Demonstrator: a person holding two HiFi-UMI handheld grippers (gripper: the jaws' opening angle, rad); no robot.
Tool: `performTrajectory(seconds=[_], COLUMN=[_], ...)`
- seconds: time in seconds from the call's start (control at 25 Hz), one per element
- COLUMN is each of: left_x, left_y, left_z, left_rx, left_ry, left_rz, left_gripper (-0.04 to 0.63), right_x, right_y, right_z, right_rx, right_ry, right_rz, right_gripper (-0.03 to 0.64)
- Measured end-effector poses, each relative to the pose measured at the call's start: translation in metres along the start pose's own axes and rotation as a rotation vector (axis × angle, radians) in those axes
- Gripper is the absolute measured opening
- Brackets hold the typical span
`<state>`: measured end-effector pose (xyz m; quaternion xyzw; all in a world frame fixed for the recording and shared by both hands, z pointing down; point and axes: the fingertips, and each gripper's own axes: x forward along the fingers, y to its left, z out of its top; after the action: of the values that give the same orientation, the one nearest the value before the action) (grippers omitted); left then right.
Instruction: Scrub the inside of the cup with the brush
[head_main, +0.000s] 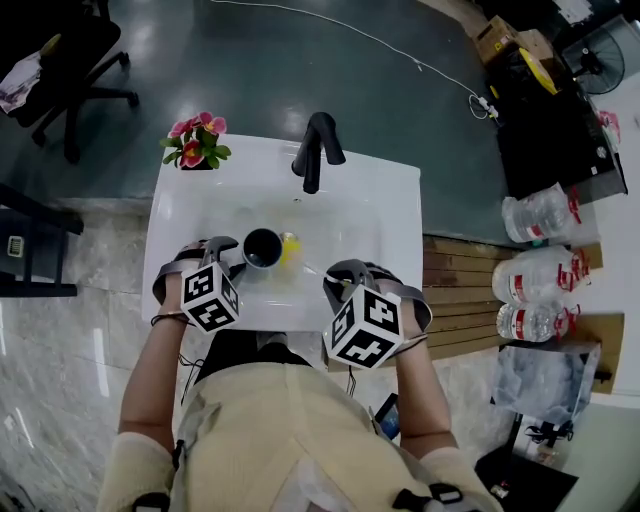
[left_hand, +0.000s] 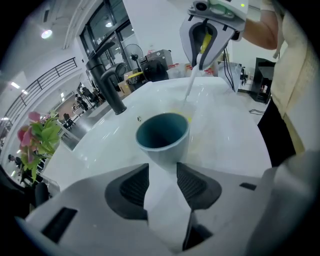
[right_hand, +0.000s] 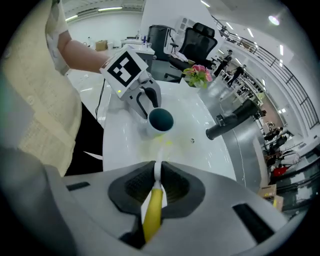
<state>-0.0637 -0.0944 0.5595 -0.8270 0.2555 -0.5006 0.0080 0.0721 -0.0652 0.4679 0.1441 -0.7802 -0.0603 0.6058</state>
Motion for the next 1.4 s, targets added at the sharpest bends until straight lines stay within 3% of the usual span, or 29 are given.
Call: performTrajectory(seconds=[0.2, 0.52, 1.24, 1.4], left_x=[0.001, -0.001, -0.017, -0.028], left_y=[-0.003, -0.006, -0.009, -0.005], left_z=[0.003, 0.006, -0.002, -0.001], left_rx=[0.002, 0.019, -0.034, -0.086], left_ry=[-0.014, -0.020, -0.054, -0.085], left_rz=[-0.005, 0.006, 0.046, 0.061], left_gripper=[0.179, 0.179, 0.179, 0.179], right_x=[-0.008, -0.017, -0.035, -0.050], right_y=[0.007, 0.017, 0.038, 0.034], right_z=[0.001, 0.009, 0.019, 0.014], right_rx=[-0.109, -0.195, -0.225, -0.181], right_ry=[0.051, 0.073, 0.025, -0.021], right_rz=[-0.004, 0.002, 0.047, 0.056], right_gripper=[0.049, 0.049, 0.049, 0.049])
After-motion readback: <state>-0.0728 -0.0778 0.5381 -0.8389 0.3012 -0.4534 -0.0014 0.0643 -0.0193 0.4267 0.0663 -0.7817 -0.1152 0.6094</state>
